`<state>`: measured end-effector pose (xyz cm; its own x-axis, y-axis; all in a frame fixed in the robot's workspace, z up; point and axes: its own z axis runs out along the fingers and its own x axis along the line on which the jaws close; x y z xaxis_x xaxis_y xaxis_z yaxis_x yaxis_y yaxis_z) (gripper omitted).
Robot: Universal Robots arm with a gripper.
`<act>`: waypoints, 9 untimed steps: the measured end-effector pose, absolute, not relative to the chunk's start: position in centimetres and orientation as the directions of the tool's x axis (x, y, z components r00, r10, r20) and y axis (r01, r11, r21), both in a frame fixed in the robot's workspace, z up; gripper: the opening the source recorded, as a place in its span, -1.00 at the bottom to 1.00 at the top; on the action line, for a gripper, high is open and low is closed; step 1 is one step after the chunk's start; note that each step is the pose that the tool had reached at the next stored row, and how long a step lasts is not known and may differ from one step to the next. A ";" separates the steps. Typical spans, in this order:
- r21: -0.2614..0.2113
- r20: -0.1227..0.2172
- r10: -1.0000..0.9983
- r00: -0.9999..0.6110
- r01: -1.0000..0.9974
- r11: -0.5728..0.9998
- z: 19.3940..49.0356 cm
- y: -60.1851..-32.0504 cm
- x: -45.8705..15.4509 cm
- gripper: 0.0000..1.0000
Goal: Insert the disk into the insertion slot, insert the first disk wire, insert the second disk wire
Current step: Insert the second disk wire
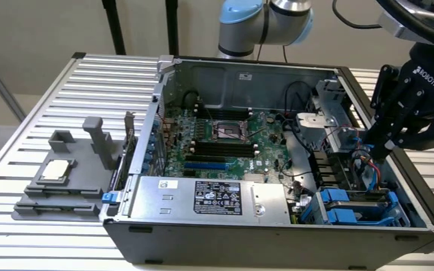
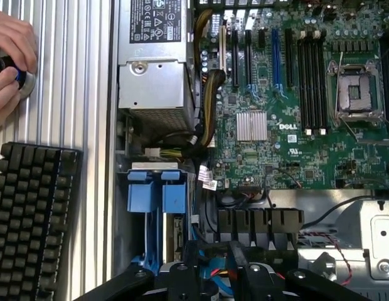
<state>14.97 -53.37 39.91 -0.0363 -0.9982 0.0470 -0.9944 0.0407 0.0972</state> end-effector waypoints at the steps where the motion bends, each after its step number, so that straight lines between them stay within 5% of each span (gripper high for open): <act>1: 0.098 0.048 -0.998 -0.036 -0.994 0.041 39.8 -53.4 15.0 -0.34; 9: 0.104 0.056 -0.998 -0.036 -0.994 0.042 39.5 -53.3 15.1 -0.34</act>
<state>15.13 -53.25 39.48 -0.0360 -0.9978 0.0558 -0.9937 0.0417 0.1038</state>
